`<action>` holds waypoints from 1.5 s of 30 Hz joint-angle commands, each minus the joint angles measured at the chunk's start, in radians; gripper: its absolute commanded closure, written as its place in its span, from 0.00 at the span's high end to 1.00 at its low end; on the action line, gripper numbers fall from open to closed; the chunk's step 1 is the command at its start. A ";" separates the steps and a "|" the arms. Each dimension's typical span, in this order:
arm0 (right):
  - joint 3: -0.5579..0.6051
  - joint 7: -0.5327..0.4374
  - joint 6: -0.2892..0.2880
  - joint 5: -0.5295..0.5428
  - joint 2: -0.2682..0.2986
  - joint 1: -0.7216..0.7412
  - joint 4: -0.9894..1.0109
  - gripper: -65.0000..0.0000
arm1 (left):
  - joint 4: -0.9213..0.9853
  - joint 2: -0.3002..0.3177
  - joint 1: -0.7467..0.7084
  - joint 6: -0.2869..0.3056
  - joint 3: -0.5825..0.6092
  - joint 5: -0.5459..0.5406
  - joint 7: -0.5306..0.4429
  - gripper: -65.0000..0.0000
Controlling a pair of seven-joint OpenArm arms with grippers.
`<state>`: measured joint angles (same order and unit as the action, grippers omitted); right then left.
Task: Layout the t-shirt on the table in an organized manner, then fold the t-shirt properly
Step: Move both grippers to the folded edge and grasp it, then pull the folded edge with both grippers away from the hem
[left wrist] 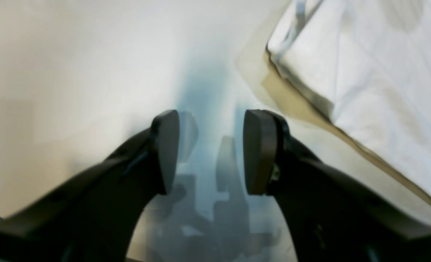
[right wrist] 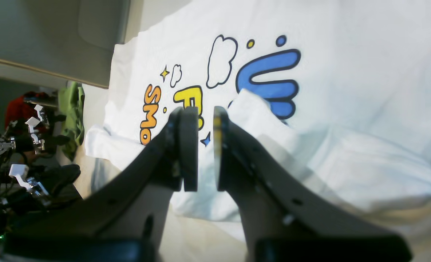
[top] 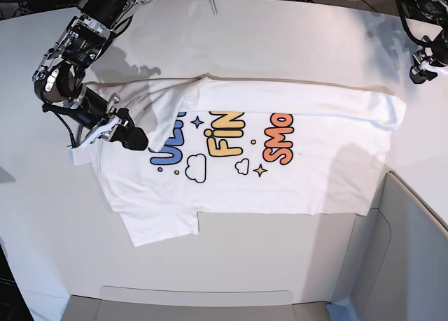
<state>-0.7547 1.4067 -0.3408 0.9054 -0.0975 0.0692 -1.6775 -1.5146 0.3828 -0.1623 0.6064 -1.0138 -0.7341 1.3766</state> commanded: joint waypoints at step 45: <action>0.311 -0.109 0.144 -0.495 0.144 -0.225 -0.384 0.00 | -0.384 -0.005 0.017 0.092 0.668 0.695 -0.335 0.00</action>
<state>-0.4362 1.3064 -0.1989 0.3988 0.0399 -0.1696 -2.0441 -1.8820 0.3553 -0.1532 0.7040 -0.3386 -0.0441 1.0534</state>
